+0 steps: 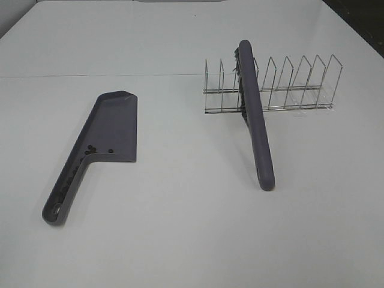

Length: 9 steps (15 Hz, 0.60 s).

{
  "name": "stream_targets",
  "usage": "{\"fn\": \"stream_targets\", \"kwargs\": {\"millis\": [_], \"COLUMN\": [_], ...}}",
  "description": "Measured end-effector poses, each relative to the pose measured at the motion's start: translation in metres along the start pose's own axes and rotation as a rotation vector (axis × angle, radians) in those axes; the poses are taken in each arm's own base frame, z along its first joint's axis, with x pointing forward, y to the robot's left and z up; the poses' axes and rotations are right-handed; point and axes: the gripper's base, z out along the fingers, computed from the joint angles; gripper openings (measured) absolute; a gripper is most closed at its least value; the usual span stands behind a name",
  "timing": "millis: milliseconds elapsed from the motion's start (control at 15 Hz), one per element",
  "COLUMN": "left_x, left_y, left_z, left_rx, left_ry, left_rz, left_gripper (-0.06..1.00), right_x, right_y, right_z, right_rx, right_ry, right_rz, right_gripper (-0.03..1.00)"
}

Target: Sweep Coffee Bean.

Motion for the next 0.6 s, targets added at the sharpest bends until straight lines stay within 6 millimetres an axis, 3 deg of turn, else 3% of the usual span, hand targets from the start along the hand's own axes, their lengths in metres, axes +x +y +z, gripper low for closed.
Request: {"fn": "stream_targets", "kwargs": {"millis": [600], "left_x": [0.0003], "left_y": [0.0005], "left_z": [-0.0006], "left_rx": [-0.025], "left_ry": [-0.002], "left_rz": [-0.004], "left_gripper": [0.73], "right_x": [0.0000], "right_y": [0.0000], "right_z": [0.0000], "right_rx": [0.000], "right_ry": [0.000], "right_rz": [0.000], "right_gripper": [0.70]}}
